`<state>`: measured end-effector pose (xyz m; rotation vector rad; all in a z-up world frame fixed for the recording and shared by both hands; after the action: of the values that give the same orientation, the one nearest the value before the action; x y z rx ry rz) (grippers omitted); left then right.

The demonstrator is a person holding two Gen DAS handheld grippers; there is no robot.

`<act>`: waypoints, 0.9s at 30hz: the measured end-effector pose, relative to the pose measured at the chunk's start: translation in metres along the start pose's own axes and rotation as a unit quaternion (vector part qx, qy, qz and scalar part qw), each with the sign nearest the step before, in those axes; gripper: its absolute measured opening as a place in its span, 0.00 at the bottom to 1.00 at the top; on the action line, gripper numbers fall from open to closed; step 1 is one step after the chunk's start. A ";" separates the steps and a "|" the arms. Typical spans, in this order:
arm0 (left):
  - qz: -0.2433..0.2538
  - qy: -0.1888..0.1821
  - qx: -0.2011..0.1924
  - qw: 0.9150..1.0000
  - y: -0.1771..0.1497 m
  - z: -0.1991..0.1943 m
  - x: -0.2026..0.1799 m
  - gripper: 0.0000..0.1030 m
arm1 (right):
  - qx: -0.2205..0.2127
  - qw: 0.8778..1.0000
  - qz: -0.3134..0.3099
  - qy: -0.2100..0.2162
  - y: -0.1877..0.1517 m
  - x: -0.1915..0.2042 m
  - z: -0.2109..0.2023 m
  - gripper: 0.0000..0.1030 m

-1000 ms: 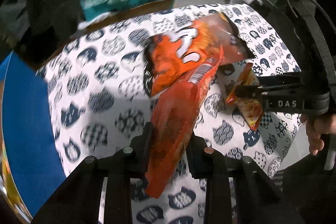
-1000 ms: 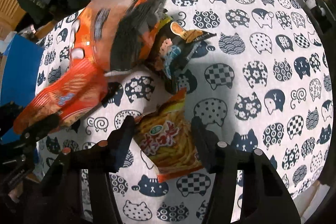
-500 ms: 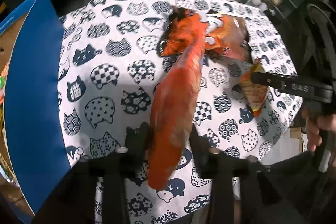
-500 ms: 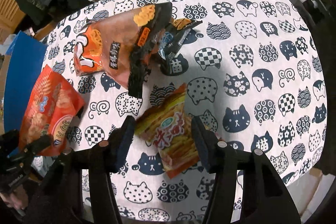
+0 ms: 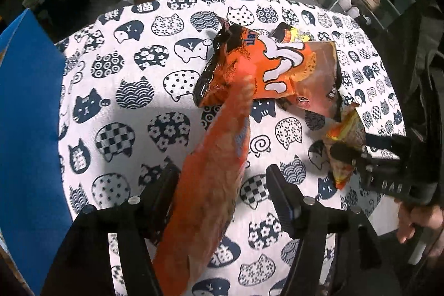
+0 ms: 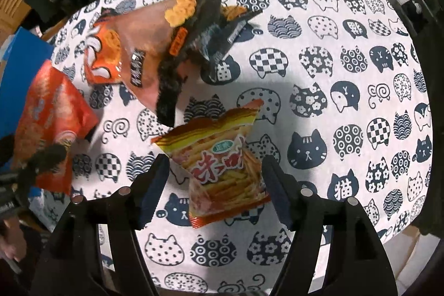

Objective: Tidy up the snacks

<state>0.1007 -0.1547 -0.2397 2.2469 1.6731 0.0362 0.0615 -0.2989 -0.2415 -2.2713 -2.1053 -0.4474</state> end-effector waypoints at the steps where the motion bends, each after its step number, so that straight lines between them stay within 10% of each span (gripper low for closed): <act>1: 0.000 -0.001 0.002 1.000 0.000 0.002 0.000 0.65 | 0.003 1.000 -0.003 -0.001 -0.002 0.000 0.003 0.68; 10: 0.006 -0.002 0.006 1.000 -0.004 0.008 0.001 0.39 | 0.003 1.000 -0.018 -0.014 -0.006 0.002 0.018 0.48; 27: 0.031 -0.001 -0.046 0.998 -0.011 -0.049 -0.007 0.35 | -0.052 0.998 -0.020 0.001 -0.012 0.013 -0.048 0.37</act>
<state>0.0773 -0.1460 -0.1952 2.2283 1.5673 0.1226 0.0410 -0.2947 -0.1951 -2.2858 -2.1795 -0.5733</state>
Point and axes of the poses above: each gripper's, at about its wrist camera, not at the fingertips, and z roughly the way its jaws point, x to its left, y to its top, the point moved 8 cm from there along z, roughly the way its jaws point, and after that the axes turned 2 degrees about -x, right-handed, at the moved point
